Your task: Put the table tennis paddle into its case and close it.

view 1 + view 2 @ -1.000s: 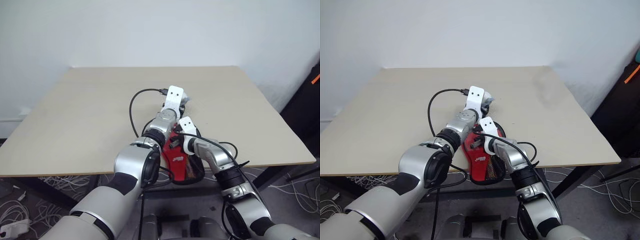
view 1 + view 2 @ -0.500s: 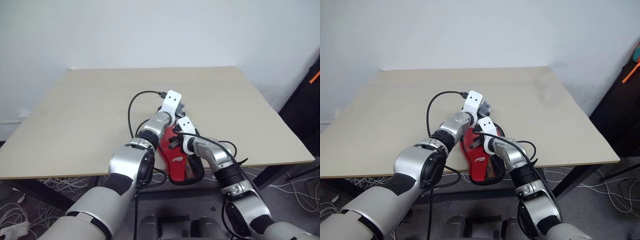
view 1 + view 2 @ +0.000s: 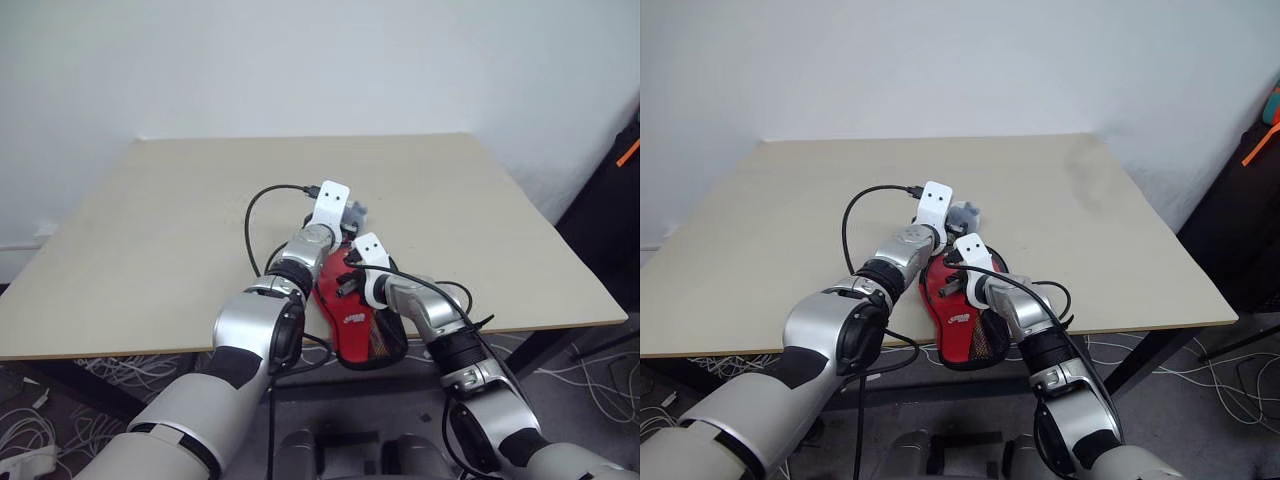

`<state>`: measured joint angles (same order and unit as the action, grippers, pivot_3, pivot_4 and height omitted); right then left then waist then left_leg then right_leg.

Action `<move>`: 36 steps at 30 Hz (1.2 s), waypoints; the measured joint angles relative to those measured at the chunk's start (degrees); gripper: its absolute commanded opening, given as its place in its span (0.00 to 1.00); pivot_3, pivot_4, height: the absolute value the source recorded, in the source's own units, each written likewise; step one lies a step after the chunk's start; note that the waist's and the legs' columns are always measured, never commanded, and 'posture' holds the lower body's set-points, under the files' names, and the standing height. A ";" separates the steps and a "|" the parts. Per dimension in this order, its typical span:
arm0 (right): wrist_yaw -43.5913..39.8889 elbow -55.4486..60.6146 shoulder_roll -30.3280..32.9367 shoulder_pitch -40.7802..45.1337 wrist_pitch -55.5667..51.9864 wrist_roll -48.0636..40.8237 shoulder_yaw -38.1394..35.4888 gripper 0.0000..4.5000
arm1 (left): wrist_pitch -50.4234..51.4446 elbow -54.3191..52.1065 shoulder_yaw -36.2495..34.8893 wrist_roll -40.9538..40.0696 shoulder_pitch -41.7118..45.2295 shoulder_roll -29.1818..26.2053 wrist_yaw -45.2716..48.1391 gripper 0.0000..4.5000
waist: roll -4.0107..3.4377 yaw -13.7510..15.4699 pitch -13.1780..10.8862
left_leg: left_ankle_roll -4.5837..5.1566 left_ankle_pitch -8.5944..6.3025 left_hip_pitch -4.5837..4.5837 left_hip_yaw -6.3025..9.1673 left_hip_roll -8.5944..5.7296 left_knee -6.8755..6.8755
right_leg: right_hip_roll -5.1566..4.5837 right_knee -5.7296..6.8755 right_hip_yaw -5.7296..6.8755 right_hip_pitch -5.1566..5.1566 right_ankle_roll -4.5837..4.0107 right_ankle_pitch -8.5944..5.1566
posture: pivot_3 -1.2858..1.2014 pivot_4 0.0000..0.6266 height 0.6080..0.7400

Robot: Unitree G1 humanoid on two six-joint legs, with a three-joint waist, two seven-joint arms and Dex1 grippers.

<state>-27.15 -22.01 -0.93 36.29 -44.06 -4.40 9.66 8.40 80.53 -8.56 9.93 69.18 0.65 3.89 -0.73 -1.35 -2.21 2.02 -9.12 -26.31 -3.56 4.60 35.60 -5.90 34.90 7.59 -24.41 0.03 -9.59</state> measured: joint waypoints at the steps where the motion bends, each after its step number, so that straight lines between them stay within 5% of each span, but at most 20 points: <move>1: 0.07 0.00 0.02 -0.02 -0.03 -0.06 -0.14 0.00 | 0.85 0.00 0.66 0.58 0.00 0.01 0.02 0.99 | 0.00 0.01 0.00 | 0.00 0.00 -0.01 0.01 0.00 0.00 | 0.00 0.00 0.03 0.00 0.00 0.00 | 0.52 0.00 0.87; 18: 1.39 -1.30 -0.30 0.86 -0.15 -0.22 -1.32 0.00 | 5.08 0.00 -4.05 -4.13 0.05 0.32 4.25 0.99 | -0.06 0.21 0.03 | 0.00 0.00 -0.15 -0.25 0.12 -1.33 | 0.00 -0.21 0.34 -0.16 -0.09 0.17 | 0.52 0.00 0.87; 32: 0.69 -4.35 0.08 2.59 1.44 -0.20 -1.45 0.00 | 6.70 -1.15 -0.38 -3.66 0.10 -7.50 9.17 0.99 | -0.30 0.04 0.17 | 0.00 0.00 -0.22 1.11 0.01 -1.38 | 0.09 -1.01 1.33 0.65 -0.43 0.55 | 0.52 0.00 0.87; 34: 0.70 -5.09 0.18 2.94 1.96 -0.15 -1.45 0.00 | 6.70 -1.51 -0.28 -3.90 0.26 -8.57 10.15 0.99 | -0.09 0.27 0.21 | 0.00 0.00 -0.30 0.87 0.38 -1.76 | -0.09 0.79 0.53 0.33 -0.51 0.21 | 0.52 0.00 0.87; 36: 0.72 -6.23 0.44 3.33 2.47 -0.15 -1.54 0.00 | 6.66 -2.07 -0.30 -4.17 0.38 -9.53 11.27 0.99 | 1.00 0.42 0.07 | -0.01 0.01 0.66 -1.31 -0.04 -1.91 | -0.13 4.06 -2.06 -0.49 -0.84 -2.54 | 0.52 0.00 0.87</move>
<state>-26.43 -28.24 -0.49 39.63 -41.59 -4.55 8.12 15.06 78.46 -8.86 5.76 69.56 -8.88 15.16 0.27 -0.93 -2.14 2.01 -9.11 -25.65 -4.87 4.56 33.69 -6.03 38.96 5.53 -24.90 -0.81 -12.13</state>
